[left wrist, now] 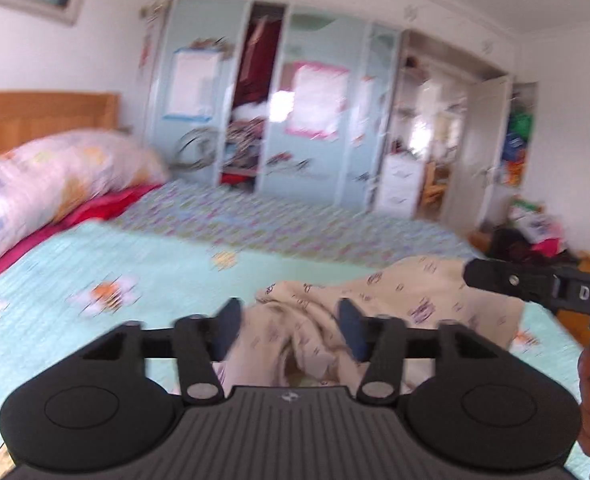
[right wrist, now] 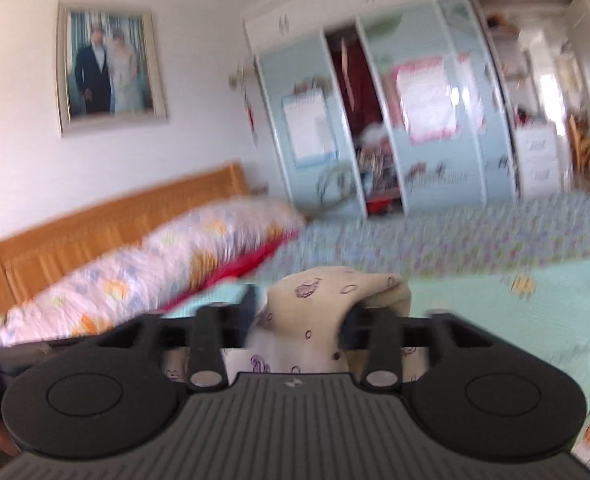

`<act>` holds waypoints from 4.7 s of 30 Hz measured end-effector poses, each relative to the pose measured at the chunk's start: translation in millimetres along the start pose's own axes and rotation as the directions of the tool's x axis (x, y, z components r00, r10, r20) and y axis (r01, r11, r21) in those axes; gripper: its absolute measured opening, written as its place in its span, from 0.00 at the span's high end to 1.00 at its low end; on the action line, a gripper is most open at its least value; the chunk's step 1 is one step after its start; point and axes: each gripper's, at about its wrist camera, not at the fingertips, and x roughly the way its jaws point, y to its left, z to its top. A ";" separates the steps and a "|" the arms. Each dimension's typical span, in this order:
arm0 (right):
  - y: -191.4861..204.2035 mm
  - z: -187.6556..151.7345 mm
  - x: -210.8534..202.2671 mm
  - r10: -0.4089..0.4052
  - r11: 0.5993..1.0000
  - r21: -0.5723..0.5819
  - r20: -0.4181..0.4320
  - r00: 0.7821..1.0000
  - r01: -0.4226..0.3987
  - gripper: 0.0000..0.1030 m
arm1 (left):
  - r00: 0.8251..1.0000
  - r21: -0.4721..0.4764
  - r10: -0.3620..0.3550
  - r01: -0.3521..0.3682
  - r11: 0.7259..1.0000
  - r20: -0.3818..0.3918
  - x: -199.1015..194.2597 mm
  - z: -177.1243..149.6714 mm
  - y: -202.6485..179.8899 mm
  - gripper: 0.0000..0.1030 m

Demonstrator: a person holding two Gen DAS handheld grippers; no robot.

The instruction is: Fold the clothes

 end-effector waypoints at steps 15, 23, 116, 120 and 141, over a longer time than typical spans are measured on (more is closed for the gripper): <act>29.8 -219.9 58.9 -0.023 0.939 0.295 -0.459 0.888 0.177 0.19 | 0.960 -0.277 0.105 -0.178 0.944 -0.260 17.2 -122.8 145.4 0.30; 46.9 -251.9 107.3 0.018 0.963 0.240 -0.519 0.854 0.125 0.18 | 0.942 -0.209 0.177 -0.242 0.948 -0.286 64.0 -128.9 153.0 0.30; 84.2 -208.1 236.3 0.040 0.988 0.154 -0.344 0.938 0.014 0.95 | 0.949 -0.086 0.239 -0.261 0.962 -0.207 -18.2 -137.8 174.0 0.30; 126.6 -208.8 143.1 0.261 0.965 0.059 -0.299 0.918 -0.255 0.95 | 0.956 -0.106 0.241 -0.260 0.960 -0.168 -29.8 -129.2 174.2 0.30; 78.0 -152.2 129.8 0.037 0.991 0.136 -0.279 0.959 0.002 0.24 | 0.889 0.018 -0.094 0.114 0.993 -0.449 53.9 -162.6 85.9 0.26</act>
